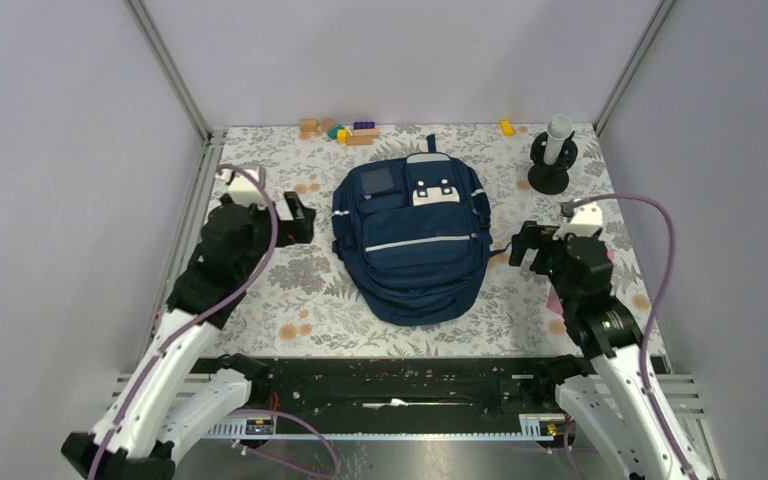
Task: Pack the student bag
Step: Reset both arms
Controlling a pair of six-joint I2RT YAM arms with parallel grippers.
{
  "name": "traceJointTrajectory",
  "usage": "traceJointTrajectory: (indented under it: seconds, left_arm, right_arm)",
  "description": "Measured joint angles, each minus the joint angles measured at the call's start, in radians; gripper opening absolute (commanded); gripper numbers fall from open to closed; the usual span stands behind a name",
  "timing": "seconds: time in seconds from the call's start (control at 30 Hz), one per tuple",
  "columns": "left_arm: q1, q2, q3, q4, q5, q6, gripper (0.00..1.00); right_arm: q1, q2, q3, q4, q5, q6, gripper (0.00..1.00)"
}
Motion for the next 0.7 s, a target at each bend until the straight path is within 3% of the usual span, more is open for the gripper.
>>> traceJointTrajectory:
  seconds: [0.2, 0.4, 0.7]
  left_arm:
    - [0.0, -0.169, 0.021, -0.032, -0.09, 0.083, 0.99]
    - [0.0, -0.26, -0.034, -0.024, -0.124, 0.107, 0.99]
    - [0.0, -0.298, -0.069, -0.03, -0.127, 0.111, 0.99]
  right_arm:
    - [-0.002, -0.192, 0.012, 0.023, 0.047, -0.025, 1.0]
    - [-0.001, -0.35, -0.119, 0.127, 0.08, -0.087, 1.0]
    - [-0.002, -0.394, -0.154, 0.155, 0.091, -0.119, 1.0]
